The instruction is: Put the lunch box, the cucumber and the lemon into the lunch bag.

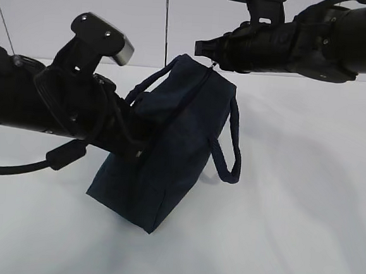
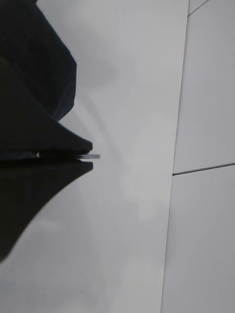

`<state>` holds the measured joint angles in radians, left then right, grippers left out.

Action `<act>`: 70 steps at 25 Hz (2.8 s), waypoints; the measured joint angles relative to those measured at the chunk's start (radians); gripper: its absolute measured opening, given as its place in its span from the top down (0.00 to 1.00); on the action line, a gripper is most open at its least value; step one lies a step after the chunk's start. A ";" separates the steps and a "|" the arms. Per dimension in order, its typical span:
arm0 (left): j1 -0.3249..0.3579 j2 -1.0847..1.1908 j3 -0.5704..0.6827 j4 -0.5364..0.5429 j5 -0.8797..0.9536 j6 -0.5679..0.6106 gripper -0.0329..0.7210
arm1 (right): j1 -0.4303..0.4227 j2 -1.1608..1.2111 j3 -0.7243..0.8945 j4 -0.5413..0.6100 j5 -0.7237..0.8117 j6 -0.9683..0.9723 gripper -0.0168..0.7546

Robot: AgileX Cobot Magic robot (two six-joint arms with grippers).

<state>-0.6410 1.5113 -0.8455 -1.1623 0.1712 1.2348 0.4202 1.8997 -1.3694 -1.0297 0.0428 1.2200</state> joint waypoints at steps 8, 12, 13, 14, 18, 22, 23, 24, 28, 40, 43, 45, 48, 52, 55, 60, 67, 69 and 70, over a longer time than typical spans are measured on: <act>0.000 -0.020 0.000 -0.048 0.015 0.000 0.54 | 0.000 0.000 0.000 -0.001 -0.008 0.016 0.98; 0.000 -0.072 0.000 -0.052 0.017 0.000 0.48 | -0.002 0.000 0.000 -0.001 -0.010 0.017 0.98; 0.000 -0.089 0.000 -0.058 0.017 0.000 0.47 | -0.002 0.000 0.000 -0.001 -0.010 0.017 0.98; 0.000 -0.104 0.000 -0.069 0.017 0.000 0.47 | -0.002 0.000 0.000 -0.001 -0.012 0.018 0.98; 0.013 -0.134 -0.011 -0.101 0.015 0.000 0.47 | -0.002 0.000 0.000 -0.001 -0.014 0.027 0.98; 0.065 -0.132 -0.081 -0.117 0.048 0.000 0.47 | -0.002 0.000 0.000 -0.001 -0.023 0.052 0.98; 0.082 -0.128 -0.100 -0.122 0.062 0.000 0.47 | -0.002 0.000 0.000 -0.001 -0.025 0.057 0.98; 0.097 -0.119 -0.120 -0.124 0.076 -0.005 0.47 | -0.002 0.000 0.000 -0.001 -0.025 0.061 0.98; 0.166 -0.044 -0.208 -0.126 0.179 -0.043 0.47 | -0.002 0.000 0.000 -0.002 -0.032 0.077 0.98; 0.212 0.136 -0.265 -0.057 0.354 -0.174 0.47 | -0.002 0.002 0.000 -0.004 -0.043 0.084 0.98; 0.212 0.148 -0.267 -0.042 0.374 -0.193 0.47 | -0.002 0.001 0.000 -0.005 -0.043 0.091 0.98; 0.212 0.167 -0.267 -0.041 0.380 -0.201 0.47 | -0.002 0.001 0.000 -0.005 -0.043 0.097 0.98; 0.212 0.202 -0.267 -0.041 0.390 -0.204 0.47 | -0.002 0.001 0.000 -0.005 -0.043 0.101 0.98; 0.212 0.212 -0.267 -0.039 0.377 -0.205 0.71 | -0.002 0.001 0.000 -0.005 -0.043 0.104 0.98; 0.212 0.212 -0.267 -0.005 0.378 -0.205 0.92 | -0.002 0.001 0.000 -0.005 -0.043 0.104 0.98; 0.214 0.212 -0.271 0.095 0.457 -0.205 0.94 | -0.002 0.013 0.000 -0.012 -0.043 0.104 0.98; 0.214 0.192 -0.271 0.178 0.548 -0.230 0.94 | -0.002 0.059 0.000 -0.051 -0.032 0.106 0.98; 0.214 0.173 -0.271 0.204 0.561 -0.238 0.94 | -0.002 0.066 0.000 -0.053 -0.032 0.106 0.98; 0.214 0.168 -0.271 0.221 0.567 -0.251 0.94 | -0.002 0.073 -0.002 -0.053 -0.034 0.108 0.98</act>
<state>-0.4274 1.6788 -1.1166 -0.9409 0.7378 0.9840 0.4185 1.9730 -1.3716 -1.0832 0.0085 1.3282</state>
